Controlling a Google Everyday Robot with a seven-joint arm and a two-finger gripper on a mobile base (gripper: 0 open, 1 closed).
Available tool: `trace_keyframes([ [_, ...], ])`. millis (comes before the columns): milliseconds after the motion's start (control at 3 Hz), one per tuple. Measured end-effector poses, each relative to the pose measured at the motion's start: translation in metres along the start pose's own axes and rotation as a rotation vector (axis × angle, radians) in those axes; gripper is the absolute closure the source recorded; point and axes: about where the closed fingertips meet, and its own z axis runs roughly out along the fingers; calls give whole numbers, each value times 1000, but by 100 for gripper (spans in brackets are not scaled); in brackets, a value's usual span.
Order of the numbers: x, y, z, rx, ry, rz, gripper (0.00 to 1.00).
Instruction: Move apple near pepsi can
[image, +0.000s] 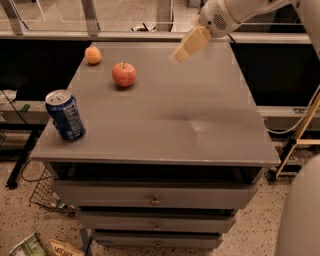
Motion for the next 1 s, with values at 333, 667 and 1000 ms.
trace_keyframes([
  [333,-31,6,55,-62,-5,-19,0],
  [667,-38,10,67,-78,-6,-27,0],
  [1000,-39,18,100,-114,-6,-15,0],
])
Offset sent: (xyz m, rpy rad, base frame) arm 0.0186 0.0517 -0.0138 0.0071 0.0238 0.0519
